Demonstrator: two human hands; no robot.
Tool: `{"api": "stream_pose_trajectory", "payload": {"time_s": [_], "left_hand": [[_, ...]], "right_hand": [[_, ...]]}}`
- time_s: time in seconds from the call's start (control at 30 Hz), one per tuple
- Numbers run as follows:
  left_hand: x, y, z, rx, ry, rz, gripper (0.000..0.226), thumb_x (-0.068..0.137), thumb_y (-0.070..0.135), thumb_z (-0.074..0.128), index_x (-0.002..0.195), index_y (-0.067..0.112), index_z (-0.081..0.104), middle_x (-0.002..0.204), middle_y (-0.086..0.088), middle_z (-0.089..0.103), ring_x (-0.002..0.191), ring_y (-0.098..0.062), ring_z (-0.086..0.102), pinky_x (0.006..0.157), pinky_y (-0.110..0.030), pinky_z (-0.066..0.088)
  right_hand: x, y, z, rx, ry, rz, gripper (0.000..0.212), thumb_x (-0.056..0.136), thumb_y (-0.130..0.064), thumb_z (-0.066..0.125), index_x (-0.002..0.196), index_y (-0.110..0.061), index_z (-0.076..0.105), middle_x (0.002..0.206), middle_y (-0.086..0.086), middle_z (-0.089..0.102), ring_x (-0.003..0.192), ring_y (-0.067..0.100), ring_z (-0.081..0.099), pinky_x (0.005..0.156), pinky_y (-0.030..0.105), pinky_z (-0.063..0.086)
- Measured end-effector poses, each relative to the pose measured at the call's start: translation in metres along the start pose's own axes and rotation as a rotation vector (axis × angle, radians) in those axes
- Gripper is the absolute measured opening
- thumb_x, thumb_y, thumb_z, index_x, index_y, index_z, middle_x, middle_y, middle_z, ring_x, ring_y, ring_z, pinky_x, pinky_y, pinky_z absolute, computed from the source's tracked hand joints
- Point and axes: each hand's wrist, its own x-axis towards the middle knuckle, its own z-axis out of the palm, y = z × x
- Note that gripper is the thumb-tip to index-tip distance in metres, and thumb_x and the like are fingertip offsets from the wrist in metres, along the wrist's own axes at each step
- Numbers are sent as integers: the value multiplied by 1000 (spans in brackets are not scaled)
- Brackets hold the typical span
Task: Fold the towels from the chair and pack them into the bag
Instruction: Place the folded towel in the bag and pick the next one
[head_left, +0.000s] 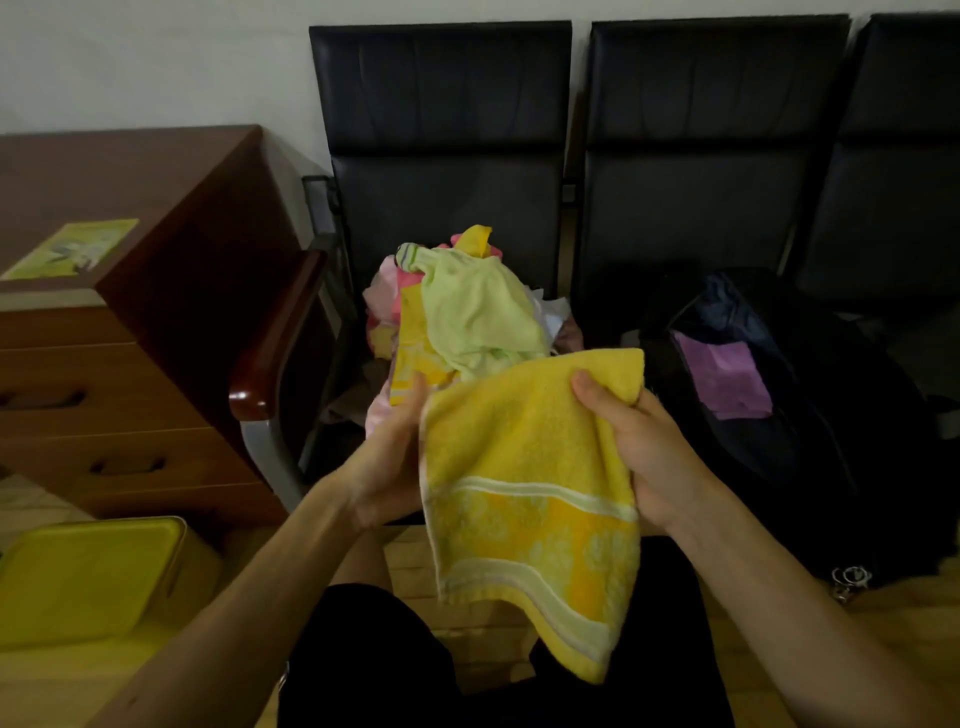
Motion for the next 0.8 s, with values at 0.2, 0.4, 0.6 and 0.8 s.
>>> {"api": "stream_pose_trajectory", "payload": {"time_s": [0.2,0.4,0.6,0.8], "left_hand": [[5,8,3,349,239,103,42,84,23,67,120,1,66,118,-13,72,111,-27,68,96,-39,56],[7,15,7,455,352,139,27,87,19,70,106,0,71,101,-10,77,92,-22,74,70,-27,60],[14,37,8,530,435,84,41,84,39,72,105,4,70,98,-4,75,83,-10,74,61,-19,58],[11,71,7,441,311,114,12,94,20,61,102,12,64,79,3,77,75,-14,75,58,-27,59]], "right_hand": [[12,1,-17,-314,113,-19,22,94,-32,63,107,-16,70,103,7,75,92,20,72,76,37,59],[12,-6,-26,-321,104,52,37,79,-31,75,111,-15,65,106,7,73,96,21,70,83,38,57],[14,-43,-20,-475,57,-219,25,86,-16,73,106,-18,59,90,5,68,73,8,67,58,23,52],[11,-85,-8,-724,-185,-286,66,59,-17,88,118,-22,60,101,-2,74,92,10,72,74,26,59]]}}
